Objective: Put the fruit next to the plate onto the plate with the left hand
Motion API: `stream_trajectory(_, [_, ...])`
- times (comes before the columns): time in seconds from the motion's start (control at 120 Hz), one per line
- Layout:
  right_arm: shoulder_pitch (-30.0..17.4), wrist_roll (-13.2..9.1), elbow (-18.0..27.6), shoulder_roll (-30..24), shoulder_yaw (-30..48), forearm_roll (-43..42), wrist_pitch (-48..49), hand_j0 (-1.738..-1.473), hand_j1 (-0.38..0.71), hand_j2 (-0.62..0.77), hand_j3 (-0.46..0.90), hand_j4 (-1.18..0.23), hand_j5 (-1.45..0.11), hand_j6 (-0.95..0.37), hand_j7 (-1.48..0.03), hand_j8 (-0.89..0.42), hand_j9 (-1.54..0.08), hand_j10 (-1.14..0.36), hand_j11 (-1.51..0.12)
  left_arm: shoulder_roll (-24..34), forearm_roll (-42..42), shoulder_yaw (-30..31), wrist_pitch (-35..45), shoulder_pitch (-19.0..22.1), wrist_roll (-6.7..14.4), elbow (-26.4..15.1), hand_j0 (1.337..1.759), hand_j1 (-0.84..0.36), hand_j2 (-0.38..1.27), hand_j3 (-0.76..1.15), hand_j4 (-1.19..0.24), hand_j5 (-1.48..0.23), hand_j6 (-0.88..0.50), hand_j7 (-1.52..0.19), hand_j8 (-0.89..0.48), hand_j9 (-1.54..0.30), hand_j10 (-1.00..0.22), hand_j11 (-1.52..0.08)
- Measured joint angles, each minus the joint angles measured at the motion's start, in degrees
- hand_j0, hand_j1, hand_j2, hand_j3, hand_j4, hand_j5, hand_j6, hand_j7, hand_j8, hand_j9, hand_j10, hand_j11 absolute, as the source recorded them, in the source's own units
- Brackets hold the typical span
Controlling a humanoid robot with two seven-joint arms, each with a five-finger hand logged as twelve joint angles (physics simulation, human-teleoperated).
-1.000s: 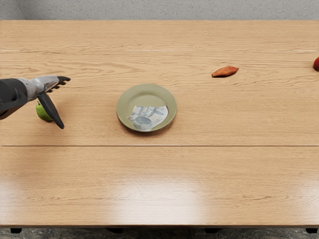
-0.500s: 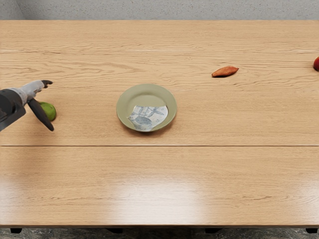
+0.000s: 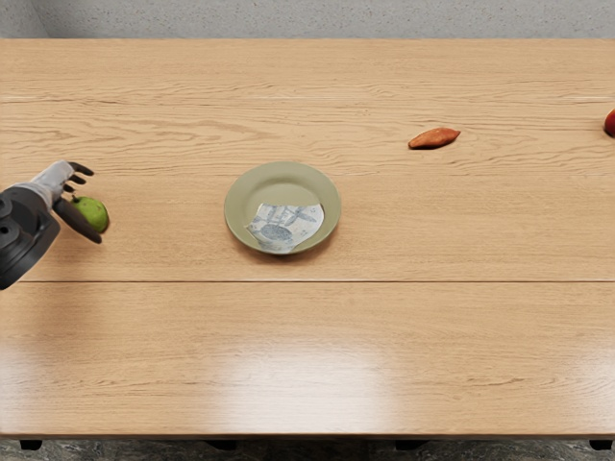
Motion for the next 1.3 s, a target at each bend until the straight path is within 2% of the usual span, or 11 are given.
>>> stream_trajectory(0.358, [0.0,0.0,-0.1,0.0,0.0,0.0,-0.1,-1.658,-0.35,0.0,0.0,0.0,0.0,0.0,0.0,0.0,0.0,0.0,0.0,-2.2,0.4,1.7,1.4,-0.5,0.0,2.9,1.658,0.03,0.06,0.0,-0.27,-0.35,-0.27,-0.35,-0.27,-0.35,-0.27,-0.35])
stream_trajectory(1.3, [0.0,0.0,-0.1,0.0,-0.1,0.0,-0.1,-1.658,-0.35,0.0,0.0,0.0,0.0,0.0,0.0,0.0,0.0,0.0,0.0,-2.5,-0.3,1.8,1.3,-0.5,0.0,2.6,1.657,-0.19,0.14,0.0,-0.47,-0.62,-0.47,-0.62,-0.47,-0.61,-0.47,-0.61])
